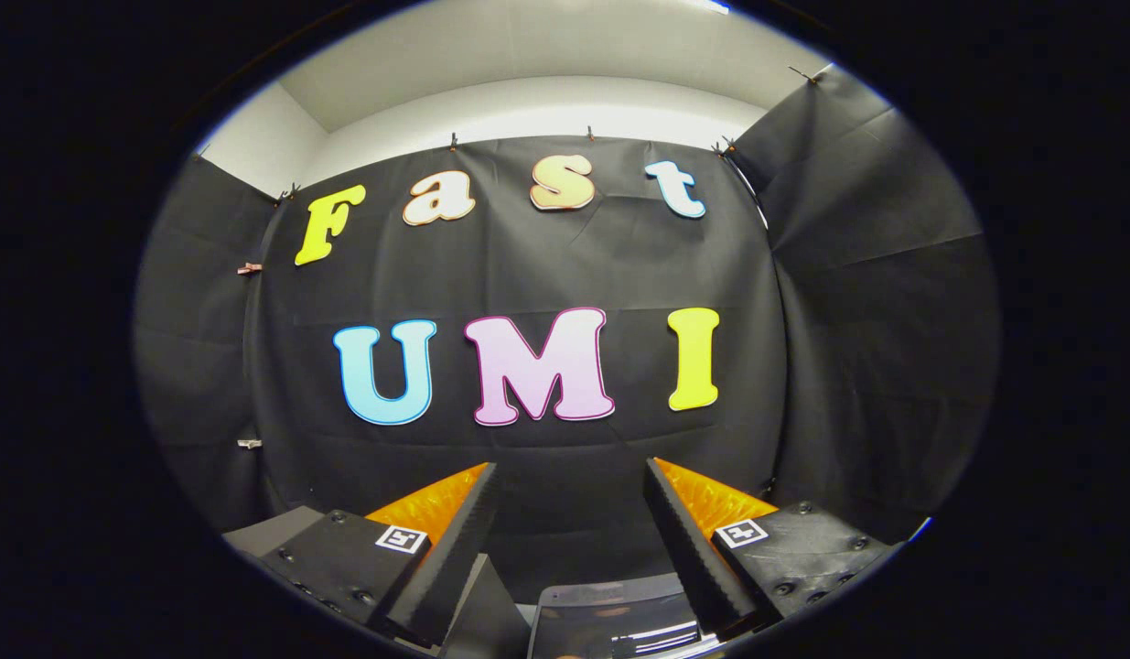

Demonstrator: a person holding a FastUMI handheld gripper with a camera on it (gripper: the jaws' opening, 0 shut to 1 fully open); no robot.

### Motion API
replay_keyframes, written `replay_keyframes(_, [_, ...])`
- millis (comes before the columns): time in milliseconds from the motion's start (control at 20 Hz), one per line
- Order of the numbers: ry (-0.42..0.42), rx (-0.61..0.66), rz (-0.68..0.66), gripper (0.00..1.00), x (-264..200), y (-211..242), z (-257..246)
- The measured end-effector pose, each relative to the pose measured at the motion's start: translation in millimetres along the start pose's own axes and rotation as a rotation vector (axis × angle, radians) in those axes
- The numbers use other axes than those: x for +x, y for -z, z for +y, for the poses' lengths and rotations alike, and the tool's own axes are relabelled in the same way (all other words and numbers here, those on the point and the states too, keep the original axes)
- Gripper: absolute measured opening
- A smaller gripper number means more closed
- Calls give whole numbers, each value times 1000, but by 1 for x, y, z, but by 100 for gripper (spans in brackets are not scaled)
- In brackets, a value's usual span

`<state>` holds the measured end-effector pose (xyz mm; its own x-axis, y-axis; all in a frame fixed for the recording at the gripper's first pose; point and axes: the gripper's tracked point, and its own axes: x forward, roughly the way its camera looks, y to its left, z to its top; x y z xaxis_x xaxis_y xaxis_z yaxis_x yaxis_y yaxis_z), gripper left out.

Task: Put the clothes into the washing machine and then close the washing machine lid.

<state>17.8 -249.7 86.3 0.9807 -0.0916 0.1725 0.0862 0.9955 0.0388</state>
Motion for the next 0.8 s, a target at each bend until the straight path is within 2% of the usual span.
replay_keyframes(800, [-6,-7,-6,99,-3,-1,-2])
